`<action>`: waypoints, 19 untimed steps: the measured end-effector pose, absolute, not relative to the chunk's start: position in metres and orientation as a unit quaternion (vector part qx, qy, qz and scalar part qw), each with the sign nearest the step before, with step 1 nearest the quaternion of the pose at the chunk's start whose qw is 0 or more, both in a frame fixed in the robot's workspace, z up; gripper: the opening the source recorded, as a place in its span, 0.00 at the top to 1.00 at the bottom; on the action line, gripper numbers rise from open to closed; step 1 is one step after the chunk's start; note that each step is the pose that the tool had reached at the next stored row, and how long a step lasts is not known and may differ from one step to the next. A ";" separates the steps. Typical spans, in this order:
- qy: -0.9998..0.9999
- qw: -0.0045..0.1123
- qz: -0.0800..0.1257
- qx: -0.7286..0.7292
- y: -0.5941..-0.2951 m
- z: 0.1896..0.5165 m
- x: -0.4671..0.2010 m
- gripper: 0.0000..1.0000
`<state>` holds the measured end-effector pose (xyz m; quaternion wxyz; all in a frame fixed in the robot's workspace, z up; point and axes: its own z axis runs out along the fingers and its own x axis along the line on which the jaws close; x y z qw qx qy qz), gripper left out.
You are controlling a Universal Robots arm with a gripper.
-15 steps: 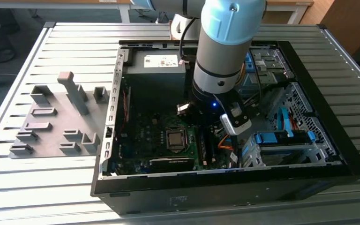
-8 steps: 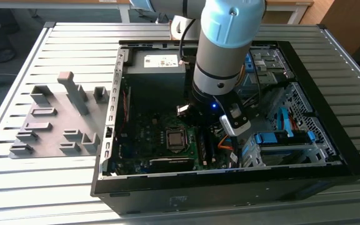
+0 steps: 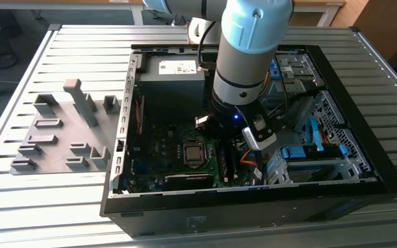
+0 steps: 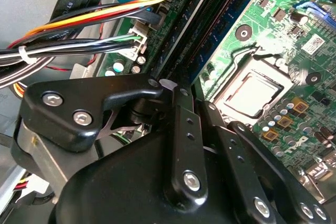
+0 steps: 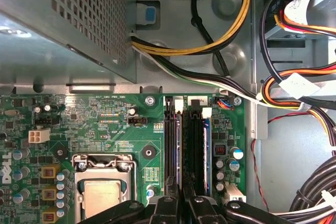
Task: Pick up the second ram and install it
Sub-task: 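Insert the second ram into the second slot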
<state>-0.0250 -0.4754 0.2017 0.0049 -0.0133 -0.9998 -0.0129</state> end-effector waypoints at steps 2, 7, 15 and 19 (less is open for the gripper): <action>-1.000 0.005 -0.013 -0.013 -0.475 0.202 -0.025 0.85; -1.000 0.005 -0.013 -0.013 -0.475 0.202 -0.025 0.85; -1.000 0.005 -0.013 -0.013 -0.476 0.197 -0.025 0.85; -1.000 0.005 -0.013 -0.013 -0.475 0.196 -0.025 0.85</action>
